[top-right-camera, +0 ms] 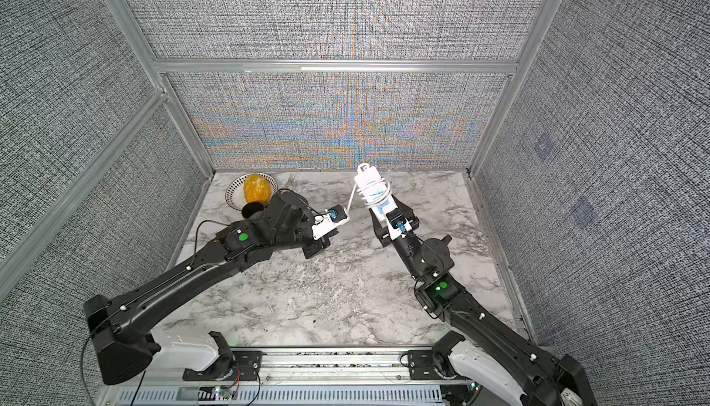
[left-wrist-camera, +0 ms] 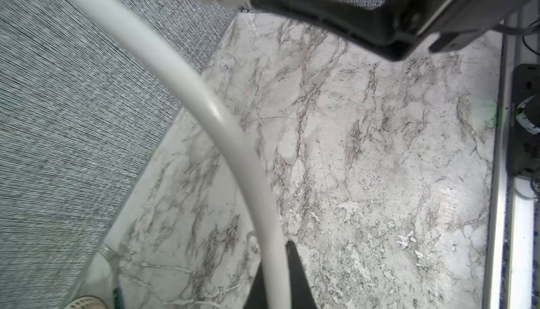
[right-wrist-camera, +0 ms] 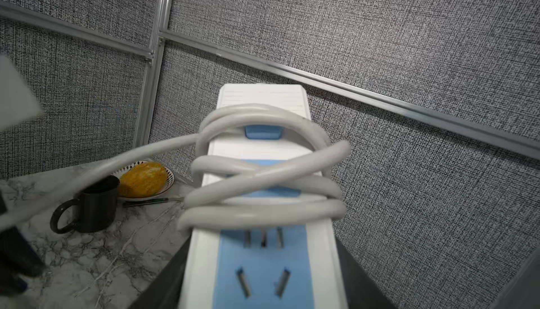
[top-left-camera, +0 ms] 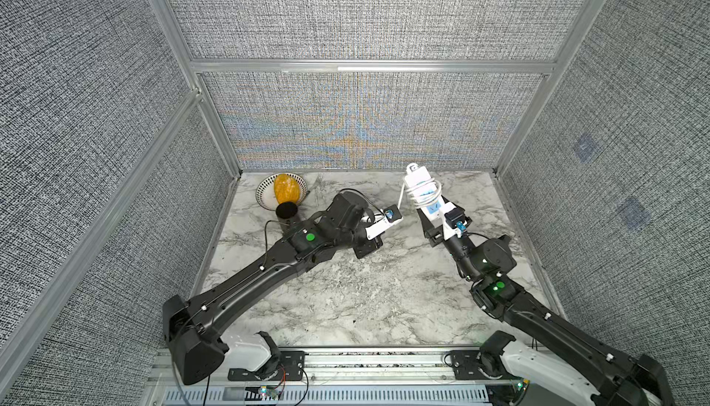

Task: Wrap the cord around the power strip
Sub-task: Wrap the power cord around the power strip.

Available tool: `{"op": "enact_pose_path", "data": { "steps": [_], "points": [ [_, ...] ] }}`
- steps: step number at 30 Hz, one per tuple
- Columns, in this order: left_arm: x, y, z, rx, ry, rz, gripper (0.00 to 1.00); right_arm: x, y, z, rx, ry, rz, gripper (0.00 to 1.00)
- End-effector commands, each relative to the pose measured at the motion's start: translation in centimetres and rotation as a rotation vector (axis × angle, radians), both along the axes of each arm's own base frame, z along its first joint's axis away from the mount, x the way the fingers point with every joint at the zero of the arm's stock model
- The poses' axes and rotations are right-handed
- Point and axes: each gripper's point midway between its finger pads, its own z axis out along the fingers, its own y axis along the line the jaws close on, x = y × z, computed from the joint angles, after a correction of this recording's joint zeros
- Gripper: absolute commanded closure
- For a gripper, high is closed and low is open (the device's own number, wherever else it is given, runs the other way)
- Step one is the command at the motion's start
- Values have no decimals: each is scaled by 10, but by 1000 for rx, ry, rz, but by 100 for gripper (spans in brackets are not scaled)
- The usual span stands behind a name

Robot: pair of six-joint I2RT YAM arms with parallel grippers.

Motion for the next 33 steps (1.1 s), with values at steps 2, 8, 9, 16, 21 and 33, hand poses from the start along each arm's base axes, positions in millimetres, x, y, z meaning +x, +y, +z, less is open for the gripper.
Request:
{"op": "enact_pose_path", "data": {
  "steps": [2, 8, 9, 16, 21, 33],
  "points": [
    [1, 16, 17, 86, -87, 19, 100, 8, -12, -8, 29, 55, -75, 100],
    [1, 6, 1, 127, -19, 1, 100, 1, -19, -2, 96, 41, -74, 100],
    [-1, 3, -4, 128, 4, -4, 99, 2, -22, -3, 102, 51, -88, 100],
    [-27, -8, -16, 209, 86, -120, 100, 12, -28, -12, 120, 127, -136, 100],
    [-22, -8, -46, 234, 127, -71, 100, -3, -36, 8, 259, 47, -71, 100],
    [-49, -24, -58, 250, 240, -181, 100, 9, -44, -13, 223, 140, -141, 100]
  ]
}}
